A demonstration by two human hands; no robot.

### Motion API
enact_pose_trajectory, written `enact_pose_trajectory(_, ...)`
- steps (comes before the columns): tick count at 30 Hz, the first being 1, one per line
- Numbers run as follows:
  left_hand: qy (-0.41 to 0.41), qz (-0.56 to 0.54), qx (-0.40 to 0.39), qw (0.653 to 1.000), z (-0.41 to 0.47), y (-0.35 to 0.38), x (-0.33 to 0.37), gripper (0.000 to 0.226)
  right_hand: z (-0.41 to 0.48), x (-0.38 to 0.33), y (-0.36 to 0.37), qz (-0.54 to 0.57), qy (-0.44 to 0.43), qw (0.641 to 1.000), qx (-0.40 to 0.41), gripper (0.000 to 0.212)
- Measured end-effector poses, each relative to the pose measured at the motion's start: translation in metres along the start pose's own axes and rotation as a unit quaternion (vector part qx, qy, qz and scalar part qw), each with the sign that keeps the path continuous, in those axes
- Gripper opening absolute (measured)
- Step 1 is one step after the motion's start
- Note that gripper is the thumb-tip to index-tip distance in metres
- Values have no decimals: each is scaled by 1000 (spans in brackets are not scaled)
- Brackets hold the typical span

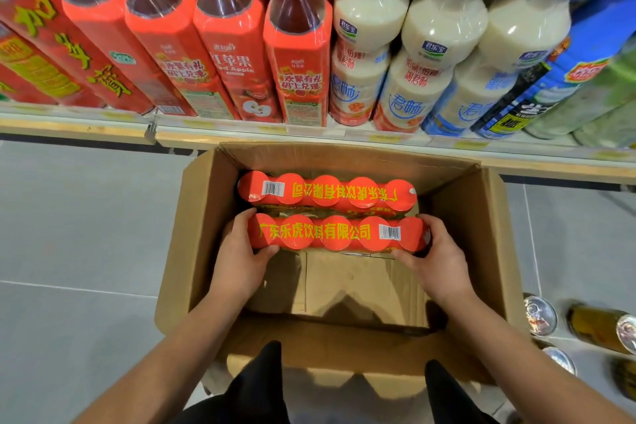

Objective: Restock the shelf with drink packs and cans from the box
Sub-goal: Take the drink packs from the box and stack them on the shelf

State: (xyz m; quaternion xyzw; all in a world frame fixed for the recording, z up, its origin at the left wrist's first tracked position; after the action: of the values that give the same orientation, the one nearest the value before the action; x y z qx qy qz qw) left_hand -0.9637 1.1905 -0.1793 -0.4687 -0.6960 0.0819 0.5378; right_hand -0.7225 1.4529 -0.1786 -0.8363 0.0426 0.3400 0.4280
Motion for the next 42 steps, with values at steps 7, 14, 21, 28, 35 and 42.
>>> enact_pose_trajectory(7,10,3,3,1000,-3,-3,4,75,-1,1,-2,13,4,1000,-7,75)
enact_pose_trajectory(14,38,29,24,999,-11,-21,22,75,-7,-4,-15,28,-14,999,10,73)
enact_pose_trajectory(21,74,26,33,996,-49,-92,112,76,-41,-57,-97,59,-30,997,37,64)
enact_pose_trajectory(28,144,-4,54,988,-141,-236,277,75,-128,-194,-268,170,-78,981,52,63)
enact_pose_trajectory(35,204,-83,75,972,-248,-406,465,72,-236,-360,-469,215,-135,962,98,72)
enact_pose_trajectory(42,294,-213,93,927,-362,-558,634,63,-342,-499,-657,256,-215,925,184,66)
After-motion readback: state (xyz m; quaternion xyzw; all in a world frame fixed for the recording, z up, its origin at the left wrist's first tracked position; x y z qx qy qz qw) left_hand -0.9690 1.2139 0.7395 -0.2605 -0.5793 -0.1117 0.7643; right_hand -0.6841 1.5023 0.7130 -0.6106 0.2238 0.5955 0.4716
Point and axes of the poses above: each hand's wrist, its own z-axis towards the middle knuckle, its own y-axis out of the palm, x = y × z, the point moved 10 cm from there along z, towards the middle knuckle, and after that the axes turned 5 degrees about -z, right-handed, at the moved point
